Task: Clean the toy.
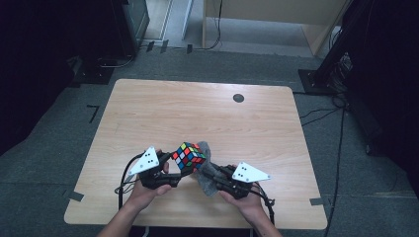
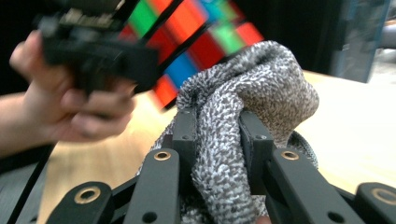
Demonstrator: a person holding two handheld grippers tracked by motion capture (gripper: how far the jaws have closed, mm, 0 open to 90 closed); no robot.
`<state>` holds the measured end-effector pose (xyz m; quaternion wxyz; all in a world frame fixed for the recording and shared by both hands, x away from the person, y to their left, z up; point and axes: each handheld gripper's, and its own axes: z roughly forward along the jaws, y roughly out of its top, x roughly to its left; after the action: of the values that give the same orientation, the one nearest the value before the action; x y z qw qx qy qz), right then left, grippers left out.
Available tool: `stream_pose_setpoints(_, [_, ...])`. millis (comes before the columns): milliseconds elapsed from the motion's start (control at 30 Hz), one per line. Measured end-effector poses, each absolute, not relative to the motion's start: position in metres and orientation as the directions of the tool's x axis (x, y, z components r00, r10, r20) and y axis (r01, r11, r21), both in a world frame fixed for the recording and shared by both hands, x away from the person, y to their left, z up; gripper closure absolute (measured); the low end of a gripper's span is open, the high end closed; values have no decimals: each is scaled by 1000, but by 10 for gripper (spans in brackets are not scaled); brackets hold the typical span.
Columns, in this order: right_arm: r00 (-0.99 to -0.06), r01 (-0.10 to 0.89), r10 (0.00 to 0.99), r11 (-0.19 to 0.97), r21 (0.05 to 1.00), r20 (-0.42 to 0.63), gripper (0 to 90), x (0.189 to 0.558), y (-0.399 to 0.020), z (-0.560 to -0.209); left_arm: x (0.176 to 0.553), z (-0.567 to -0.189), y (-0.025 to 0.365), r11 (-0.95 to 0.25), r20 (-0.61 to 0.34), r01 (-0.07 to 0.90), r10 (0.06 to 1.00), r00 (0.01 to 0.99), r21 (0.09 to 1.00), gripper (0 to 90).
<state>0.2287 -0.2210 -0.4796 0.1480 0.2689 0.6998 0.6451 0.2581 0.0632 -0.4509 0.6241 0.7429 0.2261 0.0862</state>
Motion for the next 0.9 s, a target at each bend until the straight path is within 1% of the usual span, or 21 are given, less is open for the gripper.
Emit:
stream_pose_setpoints(100, [-810, 182, 568, 9, 983, 144, 729, 229, -222, -479, 258, -450, 62, -111, -160, 231, 443, 882, 967, 340])
stream_pose_setpoints(300, [-857, 170, 506, 93, 981, 101, 723, 221, -202, -487, 260, -449, 66, -91, -178, 244, 455, 872, 965, 339])
stream_pose_setpoints(367, [-850, 168, 517, 85, 982, 101, 723, 222, -205, -484, 260, -449, 67, -98, -172, 243, 464, 869, 965, 340])
stream_pose_setpoints(467, [-825, 164, 552, 29, 986, 121, 724, 225, -217, -479, 260, -450, 66, -104, -171, 245, 466, 868, 964, 340])
stream_pose_setpoints(533, [-820, 168, 558, 19, 986, 128, 724, 226, -219, -478, 259, -450, 64, -107, -170, 245, 464, 870, 963, 340])
stream_pose_setpoints(767, [-850, 156, 521, 114, 981, 74, 720, 220, -200, -486, 260, -449, 65, -105, -176, 252, 467, 866, 962, 340])
stream_pose_setpoints(833, [-840, 152, 538, 95, 984, 78, 721, 222, -205, -483, 260, -449, 65, -106, -174, 250, 468, 867, 962, 340])
stream_pose_setpoints(900, [-817, 165, 565, 41, 985, 114, 722, 224, -214, -479, 260, -450, 64, -114, -173, 253, 465, 868, 961, 340])
